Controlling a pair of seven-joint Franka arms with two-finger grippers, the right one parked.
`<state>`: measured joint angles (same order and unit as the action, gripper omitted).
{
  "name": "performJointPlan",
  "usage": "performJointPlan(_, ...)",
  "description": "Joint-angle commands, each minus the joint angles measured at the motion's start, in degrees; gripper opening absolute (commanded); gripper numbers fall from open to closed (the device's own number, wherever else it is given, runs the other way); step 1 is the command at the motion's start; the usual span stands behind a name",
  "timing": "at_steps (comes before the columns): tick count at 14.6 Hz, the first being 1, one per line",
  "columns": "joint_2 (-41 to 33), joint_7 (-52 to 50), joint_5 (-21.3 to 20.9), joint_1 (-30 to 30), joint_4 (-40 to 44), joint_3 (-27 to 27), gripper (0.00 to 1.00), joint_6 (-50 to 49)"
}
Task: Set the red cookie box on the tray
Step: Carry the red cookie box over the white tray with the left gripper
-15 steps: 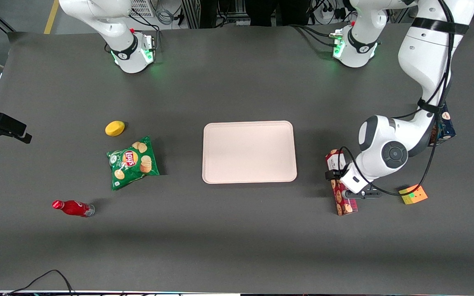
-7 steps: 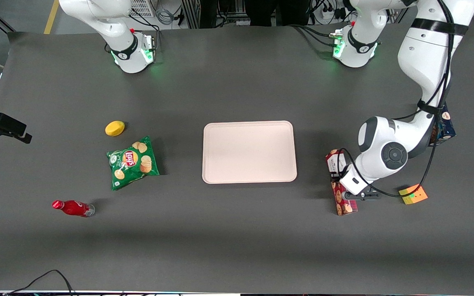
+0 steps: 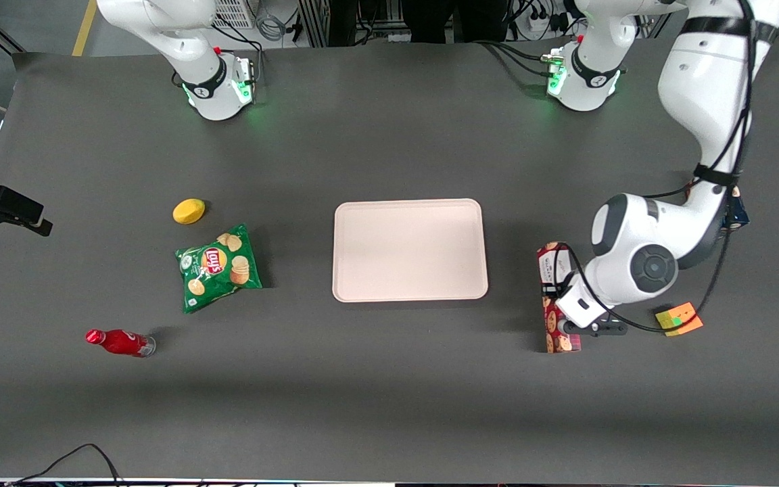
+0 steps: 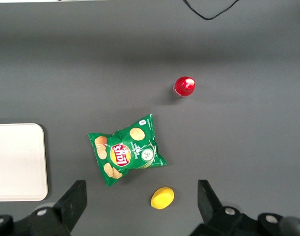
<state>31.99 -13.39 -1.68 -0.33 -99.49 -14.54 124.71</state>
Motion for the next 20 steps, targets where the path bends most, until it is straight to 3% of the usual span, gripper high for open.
performJointPlan(1,-4.65,-2.51,-4.89,-0.64,7.45,-1.10,0.00,-13.86)
performJointPlan(7,-15.19,-6.29,-5.62,-0.55,9.39,-4.53,0.00,-24.93)
performJointPlan(11,-16.87,-14.17,1.05,-0.64,11.60,-8.13,0.00,-30.84)
performJointPlan(15,-16.35,-31.39,1.24,-0.64,11.07,-18.04,0.00,-28.66)
performJointPlan(20,-16.26,-36.53,-0.86,-0.99,1.43,-25.53,0.00,-16.46)
